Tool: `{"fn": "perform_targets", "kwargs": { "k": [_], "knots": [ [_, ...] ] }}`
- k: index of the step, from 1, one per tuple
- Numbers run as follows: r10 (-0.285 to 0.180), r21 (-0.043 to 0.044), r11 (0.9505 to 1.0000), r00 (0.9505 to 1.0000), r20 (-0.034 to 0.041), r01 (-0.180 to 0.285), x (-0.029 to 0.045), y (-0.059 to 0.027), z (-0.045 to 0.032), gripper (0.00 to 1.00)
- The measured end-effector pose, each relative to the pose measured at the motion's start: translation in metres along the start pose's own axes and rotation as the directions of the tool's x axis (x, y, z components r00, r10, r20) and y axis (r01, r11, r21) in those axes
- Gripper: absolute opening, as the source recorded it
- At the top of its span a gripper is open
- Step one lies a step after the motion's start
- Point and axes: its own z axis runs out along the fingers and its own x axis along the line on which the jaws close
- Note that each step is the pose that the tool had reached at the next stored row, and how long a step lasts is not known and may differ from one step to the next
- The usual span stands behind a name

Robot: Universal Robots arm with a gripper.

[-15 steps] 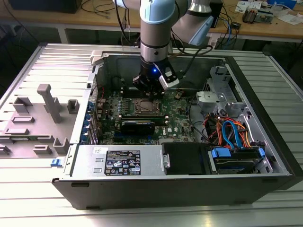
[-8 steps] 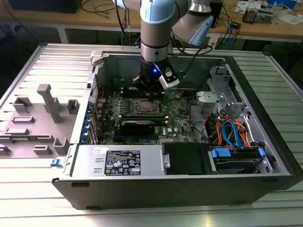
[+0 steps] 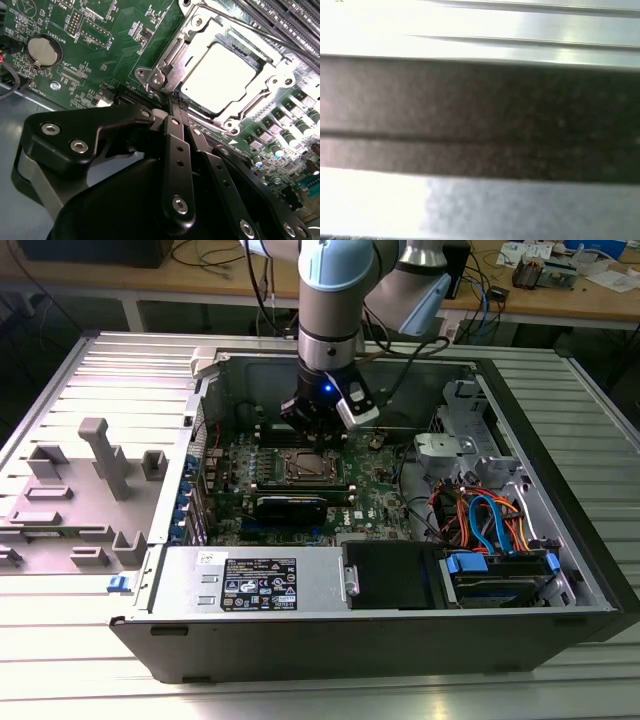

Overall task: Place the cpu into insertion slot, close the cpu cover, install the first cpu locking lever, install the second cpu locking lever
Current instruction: 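Install the first cpu locking lever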

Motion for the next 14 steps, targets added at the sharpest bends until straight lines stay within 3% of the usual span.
{"fn": "perform_targets", "kwargs": {
  "k": [14],
  "knots": [
    [0.000,-0.0029,1.0000,1.0000,-0.0006,0.000,-0.0032,-0.0017,0.0004,0.11]
  ]
}}
